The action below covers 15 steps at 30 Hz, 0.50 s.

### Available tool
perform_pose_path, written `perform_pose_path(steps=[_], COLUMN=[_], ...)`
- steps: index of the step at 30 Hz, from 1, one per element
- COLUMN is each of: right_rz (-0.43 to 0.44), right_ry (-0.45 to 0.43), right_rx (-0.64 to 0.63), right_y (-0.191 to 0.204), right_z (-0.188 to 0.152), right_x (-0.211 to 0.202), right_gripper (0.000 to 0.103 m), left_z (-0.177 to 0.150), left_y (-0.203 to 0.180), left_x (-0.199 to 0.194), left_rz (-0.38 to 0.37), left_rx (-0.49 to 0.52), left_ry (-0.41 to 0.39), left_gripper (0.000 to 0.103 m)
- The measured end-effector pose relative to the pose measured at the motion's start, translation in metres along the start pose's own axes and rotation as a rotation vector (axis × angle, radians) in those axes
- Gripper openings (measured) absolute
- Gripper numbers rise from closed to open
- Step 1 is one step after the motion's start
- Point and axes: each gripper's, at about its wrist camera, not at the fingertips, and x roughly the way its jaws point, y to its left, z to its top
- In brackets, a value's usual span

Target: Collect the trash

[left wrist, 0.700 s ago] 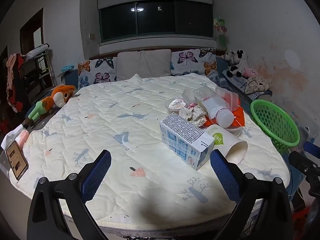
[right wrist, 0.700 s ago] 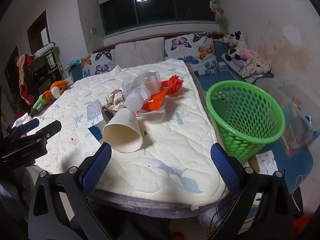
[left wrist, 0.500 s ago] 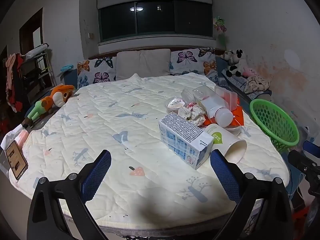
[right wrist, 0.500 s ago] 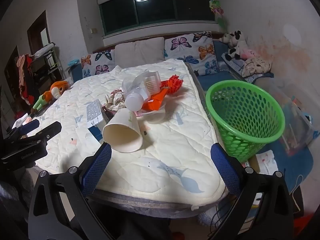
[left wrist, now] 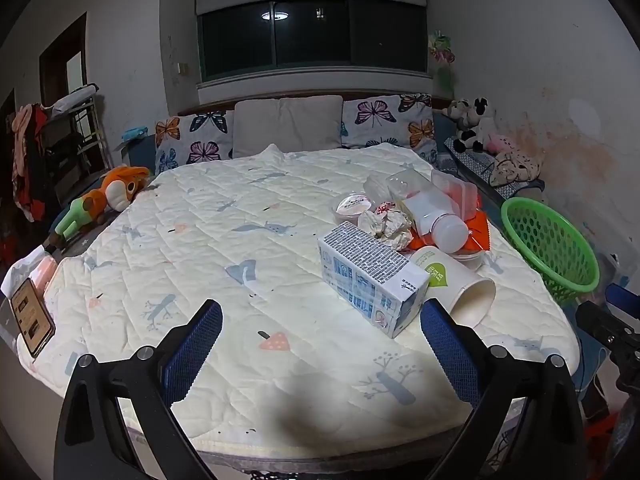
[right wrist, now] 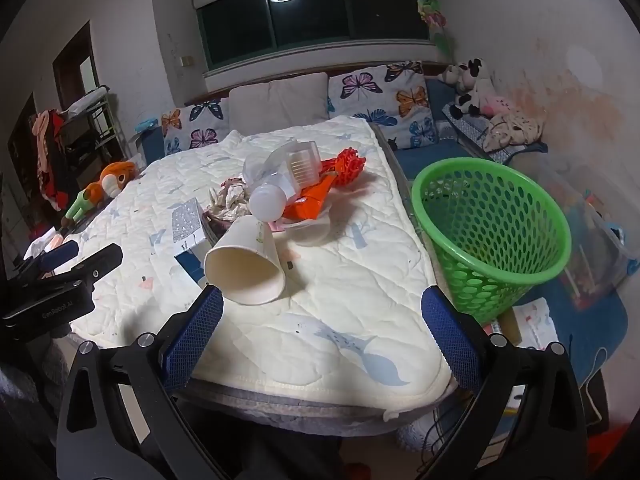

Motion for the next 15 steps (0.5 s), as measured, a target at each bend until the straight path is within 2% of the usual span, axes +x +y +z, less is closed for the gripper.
perform_pose_path(steps=[15], right_rz=[0.002], right_ry=[0.007], right_rx=[0.003], right_y=[-0.0002], right_z=[-0.0006], right_x=[0.0035], right_gripper=[0.098], left_z=[-0.0032], left_y=[0.0016], left_x=[-0.0022], left_rz=[-0.003], left_rx=[-0.003], left_ry=[0.005], left_gripper=[0.096])
